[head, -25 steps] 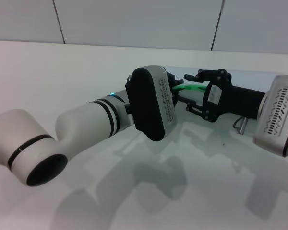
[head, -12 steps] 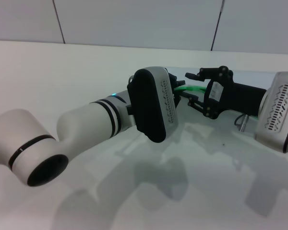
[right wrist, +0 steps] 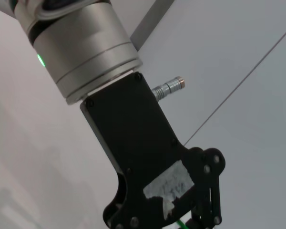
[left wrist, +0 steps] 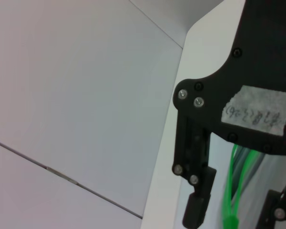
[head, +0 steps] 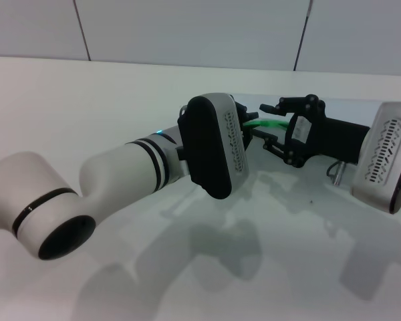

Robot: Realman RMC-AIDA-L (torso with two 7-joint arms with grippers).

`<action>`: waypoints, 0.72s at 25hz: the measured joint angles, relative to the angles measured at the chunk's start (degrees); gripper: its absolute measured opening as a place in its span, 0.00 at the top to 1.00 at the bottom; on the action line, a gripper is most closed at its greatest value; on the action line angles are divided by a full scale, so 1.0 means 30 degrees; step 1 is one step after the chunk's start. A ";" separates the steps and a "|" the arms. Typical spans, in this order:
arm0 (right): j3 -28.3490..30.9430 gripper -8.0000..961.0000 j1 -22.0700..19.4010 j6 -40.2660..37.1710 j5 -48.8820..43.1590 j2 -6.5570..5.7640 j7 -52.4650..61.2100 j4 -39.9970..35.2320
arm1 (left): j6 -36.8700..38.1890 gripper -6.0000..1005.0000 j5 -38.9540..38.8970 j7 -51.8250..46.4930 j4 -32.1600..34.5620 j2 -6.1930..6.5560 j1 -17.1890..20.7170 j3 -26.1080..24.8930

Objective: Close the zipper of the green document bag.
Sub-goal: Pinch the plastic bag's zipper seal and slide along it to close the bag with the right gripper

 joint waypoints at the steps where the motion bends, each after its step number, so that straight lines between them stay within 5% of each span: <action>1: 0.0019 0.59 0.0005 0.0003 0.0000 0.0001 -0.0005 0.0033 | -0.0001 0.88 0.0000 0.0000 0.0007 0.0000 -0.0001 -0.0006; 18: 0.0114 0.67 0.0498 0.0206 0.0004 0.0001 0.0736 0.0454 | 0.0001 0.87 0.0029 0.0202 0.0199 0.0000 0.0105 -0.0159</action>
